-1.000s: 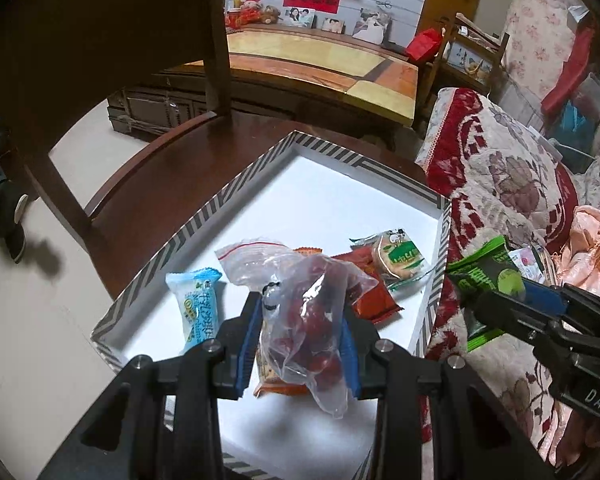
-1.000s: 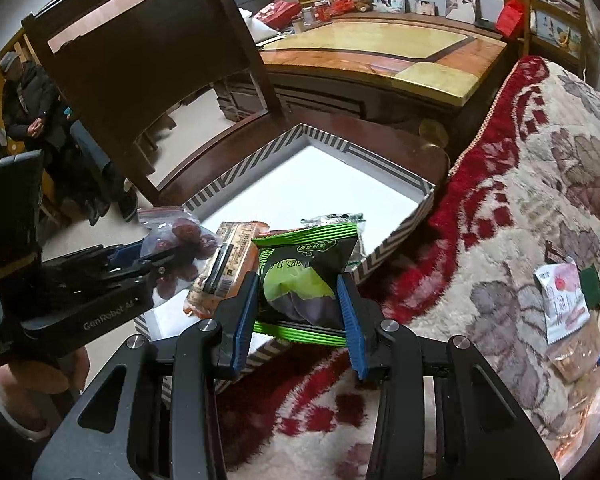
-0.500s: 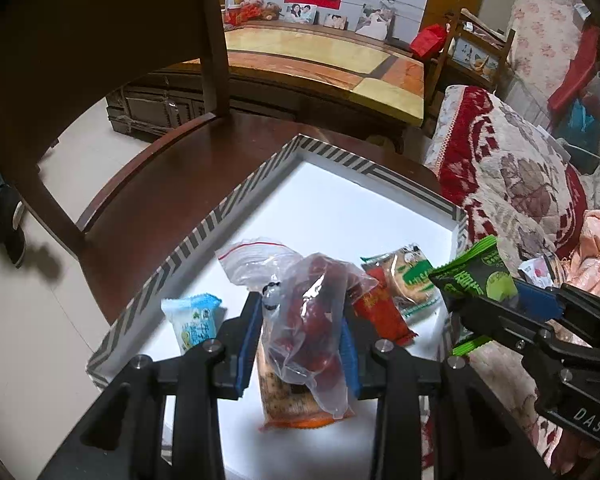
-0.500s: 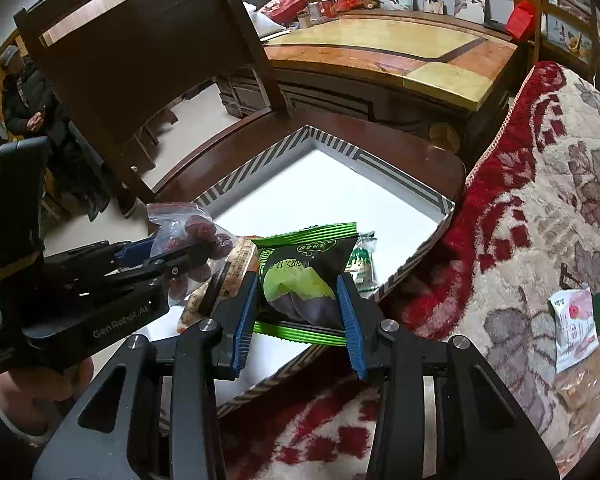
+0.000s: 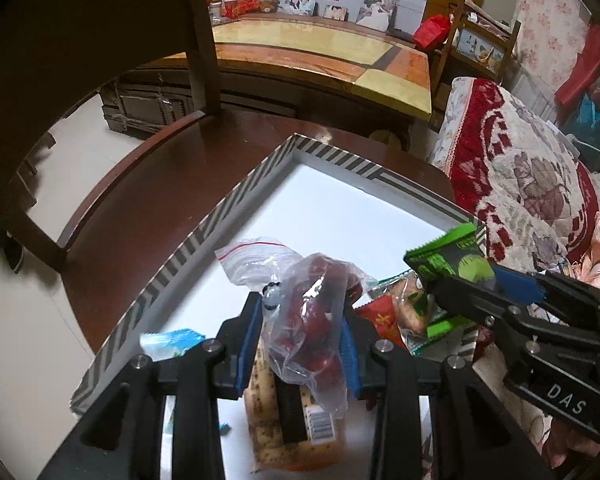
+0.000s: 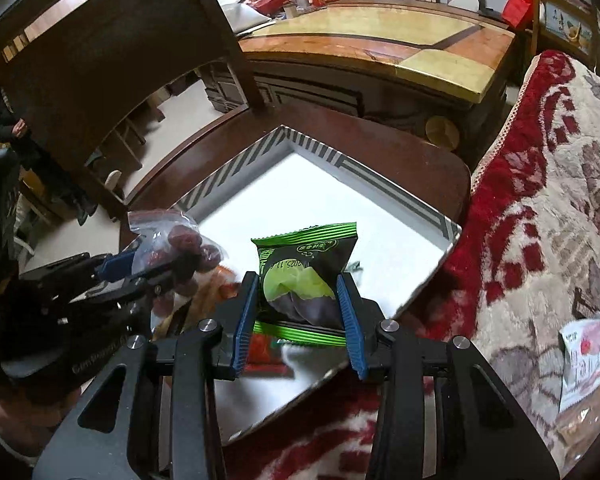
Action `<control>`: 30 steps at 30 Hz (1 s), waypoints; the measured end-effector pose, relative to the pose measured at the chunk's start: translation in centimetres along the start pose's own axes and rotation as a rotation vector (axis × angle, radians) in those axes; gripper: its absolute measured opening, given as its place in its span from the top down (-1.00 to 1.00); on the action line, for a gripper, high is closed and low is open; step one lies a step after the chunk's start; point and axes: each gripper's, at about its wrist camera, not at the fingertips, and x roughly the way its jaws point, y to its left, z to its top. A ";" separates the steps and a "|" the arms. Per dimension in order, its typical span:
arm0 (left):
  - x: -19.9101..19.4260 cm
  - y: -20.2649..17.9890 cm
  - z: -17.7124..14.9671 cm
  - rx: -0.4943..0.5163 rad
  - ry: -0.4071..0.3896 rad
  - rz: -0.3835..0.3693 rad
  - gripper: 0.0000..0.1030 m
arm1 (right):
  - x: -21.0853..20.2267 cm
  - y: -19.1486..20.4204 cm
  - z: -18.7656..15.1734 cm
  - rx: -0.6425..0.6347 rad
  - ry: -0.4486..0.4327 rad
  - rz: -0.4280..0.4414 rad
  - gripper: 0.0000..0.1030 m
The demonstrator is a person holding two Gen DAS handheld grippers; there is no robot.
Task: Organize snacks
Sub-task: 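Lower both packets into the tray and open both tools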
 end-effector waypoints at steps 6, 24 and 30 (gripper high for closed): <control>1.3 0.0 0.4 -0.001 0.017 0.003 0.26 | 1.5 -0.2 1.0 -0.010 0.016 -0.007 0.26; 3.0 0.0 1.5 -0.010 0.022 0.021 0.26 | 5.1 -0.7 2.1 0.010 0.060 -0.005 0.26; 2.9 0.3 1.4 -0.031 0.019 0.042 0.03 | 5.0 -1.6 1.9 0.068 0.068 0.030 0.00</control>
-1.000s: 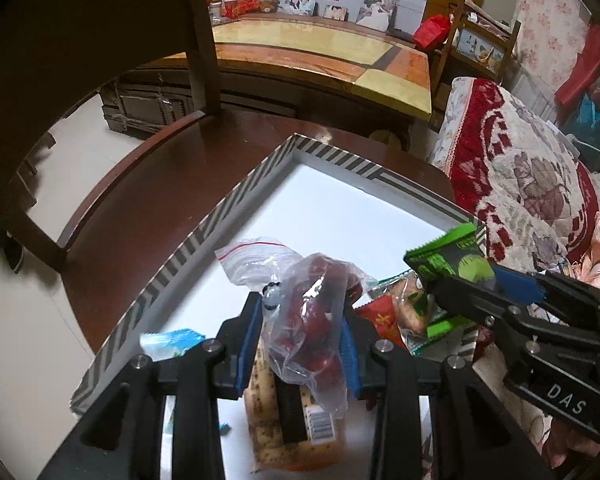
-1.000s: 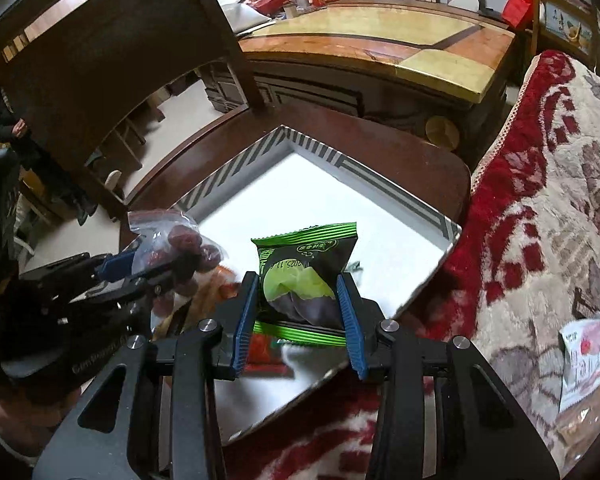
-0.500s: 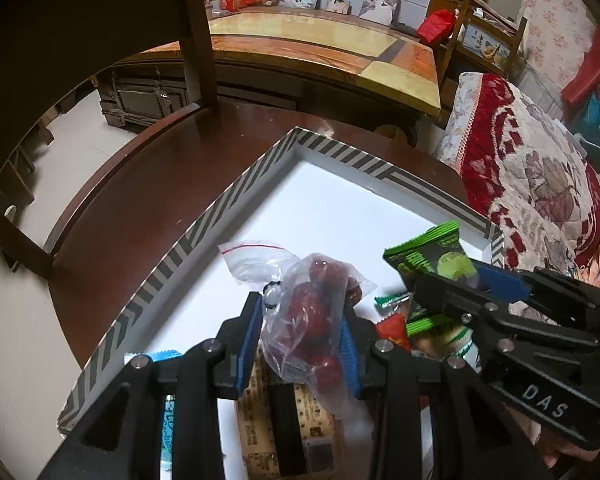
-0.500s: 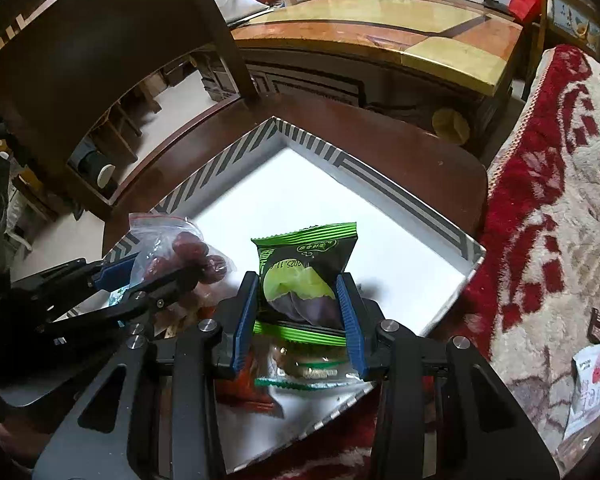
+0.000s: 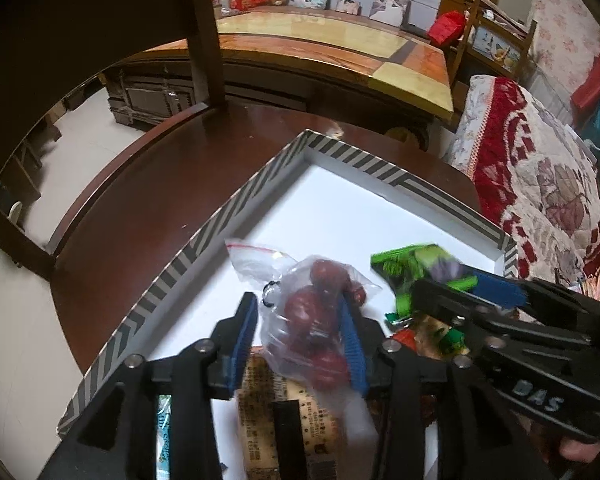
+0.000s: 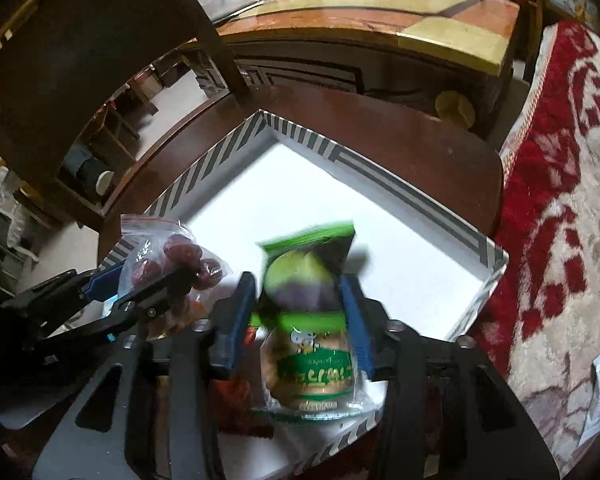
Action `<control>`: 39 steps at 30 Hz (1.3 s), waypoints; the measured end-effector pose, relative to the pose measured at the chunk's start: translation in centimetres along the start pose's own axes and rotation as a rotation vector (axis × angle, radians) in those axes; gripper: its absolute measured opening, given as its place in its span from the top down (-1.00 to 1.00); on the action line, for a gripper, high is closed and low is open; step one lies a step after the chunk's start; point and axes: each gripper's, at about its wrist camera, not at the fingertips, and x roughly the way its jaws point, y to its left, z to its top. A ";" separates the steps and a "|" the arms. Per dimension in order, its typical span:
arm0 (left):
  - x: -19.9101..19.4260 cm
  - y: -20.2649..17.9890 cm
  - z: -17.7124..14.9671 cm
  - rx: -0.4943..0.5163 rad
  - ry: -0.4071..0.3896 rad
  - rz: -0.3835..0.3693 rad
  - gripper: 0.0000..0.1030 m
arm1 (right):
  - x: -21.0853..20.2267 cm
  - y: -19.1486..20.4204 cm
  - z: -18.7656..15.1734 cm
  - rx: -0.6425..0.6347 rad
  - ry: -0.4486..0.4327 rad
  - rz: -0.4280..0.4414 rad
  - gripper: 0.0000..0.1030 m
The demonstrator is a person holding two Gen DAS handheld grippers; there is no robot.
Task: Organize snacks
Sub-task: 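Lower both packets into the tray and open both tools, then move both open tools back to the snacks on the sofa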
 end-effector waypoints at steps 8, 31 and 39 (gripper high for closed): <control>-1.4 0.8 -0.8 -0.026 -0.020 0.005 -0.34 | -3.4 -0.7 -1.7 0.042 -0.045 0.001 -0.02; -8.8 -7.4 -3.8 0.090 -0.088 -0.103 -0.55 | -13.8 -5.6 -11.4 0.159 -0.145 -0.083 -0.02; -9.4 -11.7 -4.9 0.150 -0.075 -0.145 -0.56 | -16.6 -8.9 -14.4 0.218 -0.166 -0.134 -0.02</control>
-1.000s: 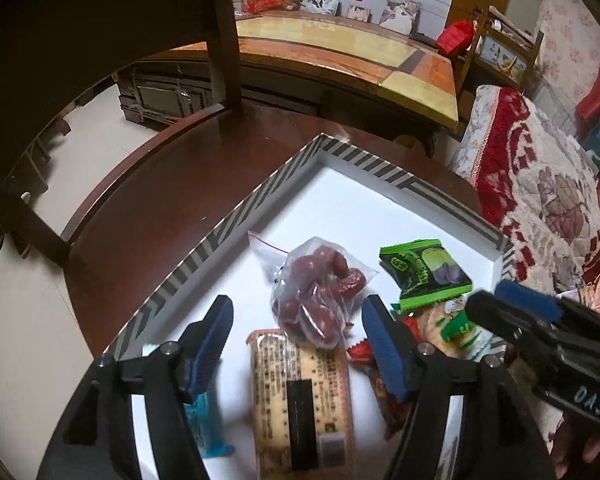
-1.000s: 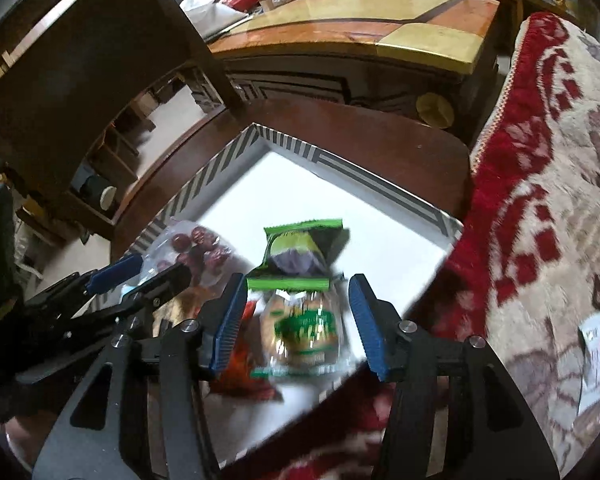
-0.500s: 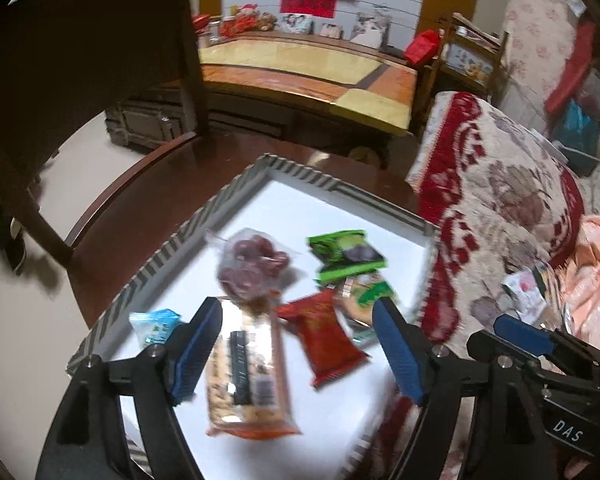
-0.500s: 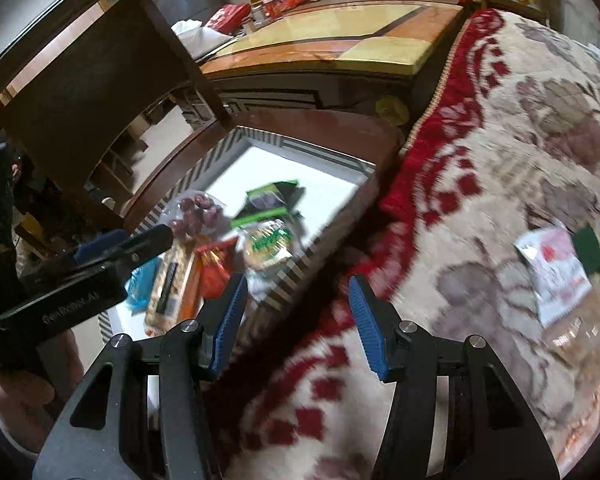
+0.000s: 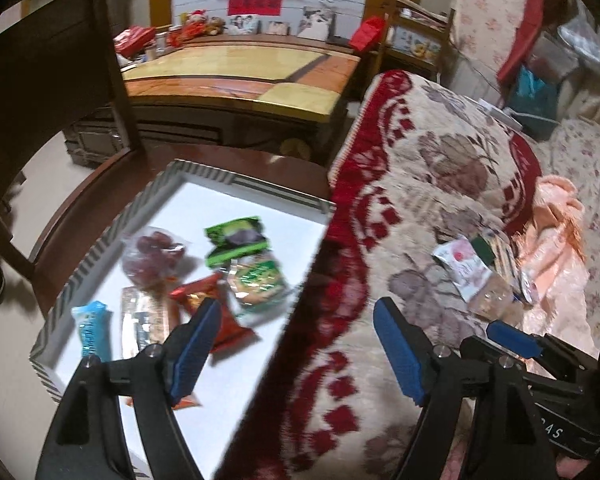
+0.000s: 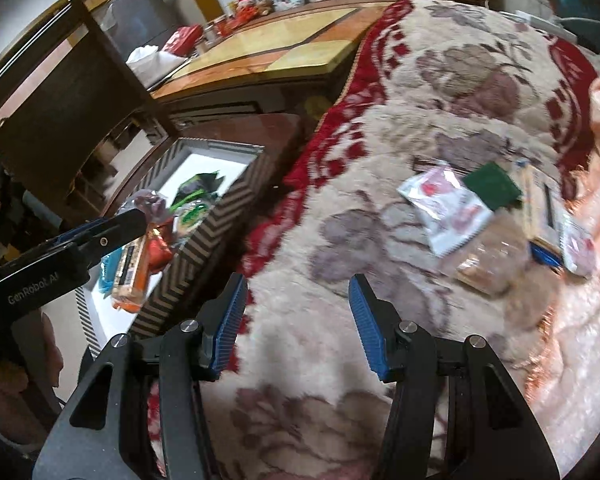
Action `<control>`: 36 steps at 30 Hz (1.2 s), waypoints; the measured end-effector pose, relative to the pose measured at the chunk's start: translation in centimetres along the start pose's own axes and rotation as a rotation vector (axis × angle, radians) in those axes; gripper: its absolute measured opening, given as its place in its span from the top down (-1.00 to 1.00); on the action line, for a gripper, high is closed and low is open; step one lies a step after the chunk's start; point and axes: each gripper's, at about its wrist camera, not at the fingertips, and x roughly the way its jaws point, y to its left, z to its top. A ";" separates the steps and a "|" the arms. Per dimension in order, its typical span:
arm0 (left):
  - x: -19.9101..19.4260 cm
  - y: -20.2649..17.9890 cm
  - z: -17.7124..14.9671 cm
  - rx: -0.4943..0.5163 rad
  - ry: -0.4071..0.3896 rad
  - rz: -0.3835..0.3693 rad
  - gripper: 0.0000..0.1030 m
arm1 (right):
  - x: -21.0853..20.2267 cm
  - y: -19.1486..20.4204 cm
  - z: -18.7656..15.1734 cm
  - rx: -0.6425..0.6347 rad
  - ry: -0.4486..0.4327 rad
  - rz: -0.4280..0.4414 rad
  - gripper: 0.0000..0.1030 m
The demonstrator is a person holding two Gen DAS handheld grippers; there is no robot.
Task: Organize snacks
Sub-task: 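Move both open tools back to the snacks on the sofa, then grasp the white strawberry-print packet with left tool while right tool grasps nut bag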
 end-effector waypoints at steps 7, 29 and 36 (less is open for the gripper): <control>1.2 -3.5 -0.5 0.047 0.045 -0.070 -0.56 | -2.1 -4.5 -1.7 0.067 -0.007 -0.055 -0.02; 10.9 -14.7 2.4 -0.091 0.258 -0.245 -0.56 | -3.2 -13.4 -3.6 0.203 -0.008 -0.084 -0.02; 15.2 -17.0 3.1 -0.179 0.328 -0.231 -0.57 | -3.3 -15.2 -3.8 0.242 -0.024 -0.049 -0.02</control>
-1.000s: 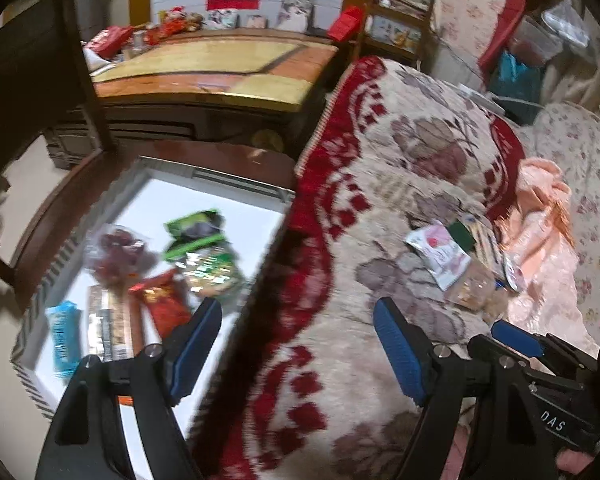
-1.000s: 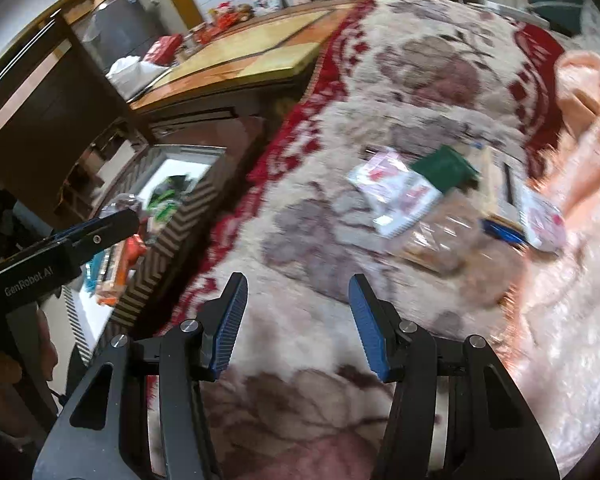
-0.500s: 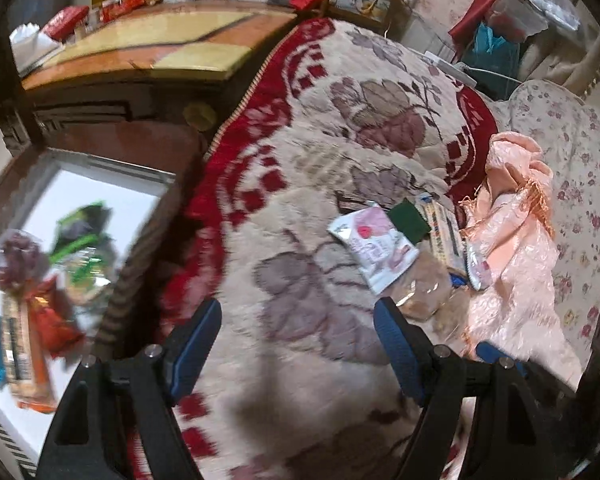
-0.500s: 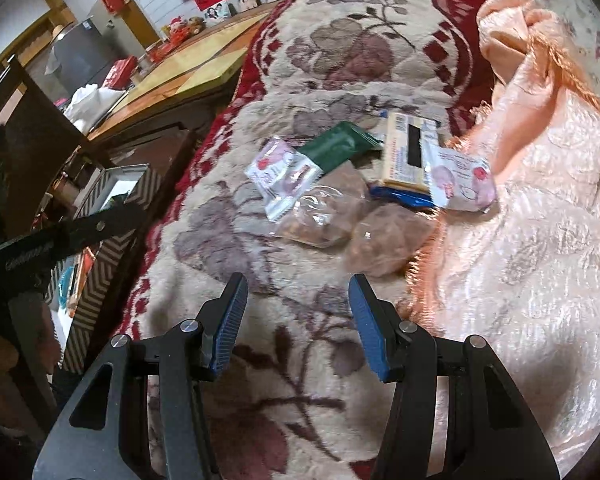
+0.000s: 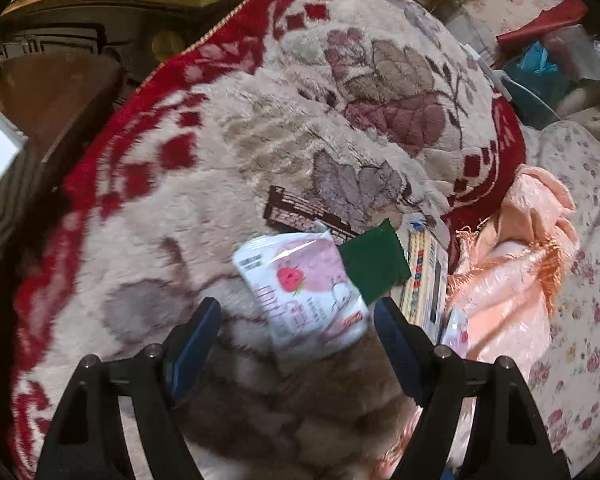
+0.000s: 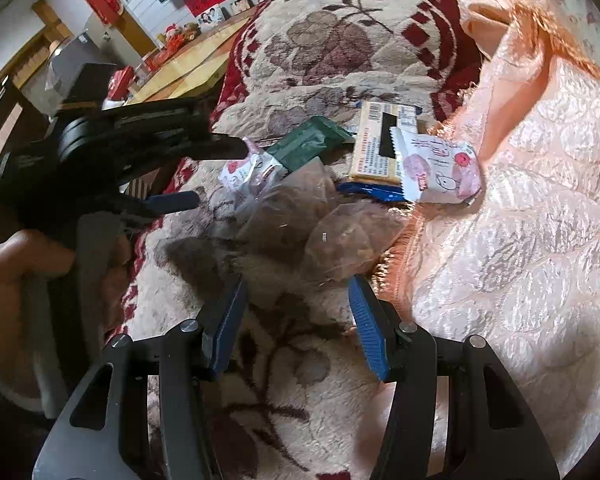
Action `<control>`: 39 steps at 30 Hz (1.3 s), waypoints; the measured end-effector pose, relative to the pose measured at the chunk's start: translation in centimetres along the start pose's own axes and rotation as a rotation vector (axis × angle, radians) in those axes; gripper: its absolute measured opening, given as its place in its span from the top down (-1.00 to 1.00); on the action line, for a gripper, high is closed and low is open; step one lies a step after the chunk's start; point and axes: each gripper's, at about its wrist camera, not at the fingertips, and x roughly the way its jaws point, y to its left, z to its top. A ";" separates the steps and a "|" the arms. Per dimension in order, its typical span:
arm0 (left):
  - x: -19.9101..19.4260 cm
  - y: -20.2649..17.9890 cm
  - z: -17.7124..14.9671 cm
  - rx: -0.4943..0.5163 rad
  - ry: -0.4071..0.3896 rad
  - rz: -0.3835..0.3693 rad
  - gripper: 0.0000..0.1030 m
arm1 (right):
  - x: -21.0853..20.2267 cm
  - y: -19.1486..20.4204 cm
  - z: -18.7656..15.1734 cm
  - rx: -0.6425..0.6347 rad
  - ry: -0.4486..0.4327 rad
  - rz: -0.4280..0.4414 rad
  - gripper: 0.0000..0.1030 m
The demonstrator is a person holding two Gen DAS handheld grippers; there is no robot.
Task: Organize snacks
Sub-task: 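Grasp the white strawberry-print packet with left tool while right tool grasps nut bag, then carry the strawberry packet and nut bag over the white tray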
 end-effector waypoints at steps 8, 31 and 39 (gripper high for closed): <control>1.7 0.1 0.8 -0.056 0.009 0.007 -0.72 | 0.2 -1.2 0.3 0.062 -0.013 0.031 -0.03; -5.1 4.8 -0.8 0.168 -0.045 -0.004 -0.02 | 7.3 3.7 5.8 -0.462 0.155 -0.095 -0.25; -6.9 6.9 -2.6 0.175 -0.068 0.014 -0.02 | 6.5 3.5 5.1 -0.341 0.063 -0.090 0.21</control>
